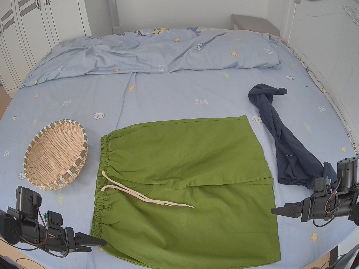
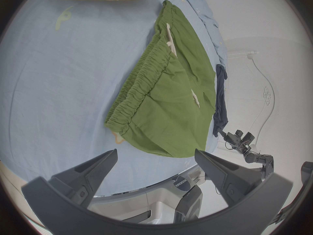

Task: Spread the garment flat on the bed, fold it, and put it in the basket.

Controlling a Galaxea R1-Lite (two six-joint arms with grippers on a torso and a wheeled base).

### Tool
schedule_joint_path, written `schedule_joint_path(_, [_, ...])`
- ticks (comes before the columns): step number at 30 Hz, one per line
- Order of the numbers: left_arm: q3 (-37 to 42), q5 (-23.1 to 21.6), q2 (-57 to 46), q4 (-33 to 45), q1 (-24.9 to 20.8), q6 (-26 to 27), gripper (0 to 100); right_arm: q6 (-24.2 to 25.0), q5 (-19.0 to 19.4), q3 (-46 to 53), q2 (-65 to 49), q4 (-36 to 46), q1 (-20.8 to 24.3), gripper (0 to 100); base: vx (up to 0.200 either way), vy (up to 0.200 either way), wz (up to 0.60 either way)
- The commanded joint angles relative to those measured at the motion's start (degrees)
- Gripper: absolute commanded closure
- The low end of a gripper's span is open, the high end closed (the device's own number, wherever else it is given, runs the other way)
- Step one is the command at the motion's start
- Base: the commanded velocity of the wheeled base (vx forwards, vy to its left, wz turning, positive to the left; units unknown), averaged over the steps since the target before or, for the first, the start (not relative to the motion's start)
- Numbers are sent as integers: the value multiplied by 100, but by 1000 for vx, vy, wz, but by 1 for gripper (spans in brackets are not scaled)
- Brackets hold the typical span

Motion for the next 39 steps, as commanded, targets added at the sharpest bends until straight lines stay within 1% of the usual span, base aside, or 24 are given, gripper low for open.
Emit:
schedule_joint_path(1, [28, 10, 426, -28, 66, 148, 0, -1, 1, 31, -45, 6, 2, 0, 0, 0, 0])
schedule_joint_path(3, [2, 54, 620, -28, 75, 298, 0, -1, 1, 31, -45, 6, 2, 0, 0, 0, 0])
schedule_joint_path(6, [-139, 151, 1103, -72, 374, 535, 0, -1, 1, 22, -36, -3, 2, 0, 0, 0, 0])
schedule_joint_path(10, [-174, 142, 1279, -98, 488, 781, 0, -1, 1, 22, -27, -3, -7, 0, 0, 0, 0])
schedule_joint_path(26, [-587, 71, 1437, -116, 400, 693, 0, -1, 1, 31, -27, -56, -42, 0, 0, 0, 0])
schedule_joint_path(31, [-605, 71, 1542, -256, 391, 693, 0, -1, 1, 31, -18, -56, -51, 0, 0, 0, 0])
schedule_joint_path(34, [-640, 80, 1709, -485, 374, 693, 0, -1, 9, 31, -18, -56, -51, 0, 0, 0, 0])
schedule_joint_path(39, [-719, 80, 1841, -573, 189, 685, 0, -1, 1, 39, -18, -56, -60, 0, 0, 0, 0])
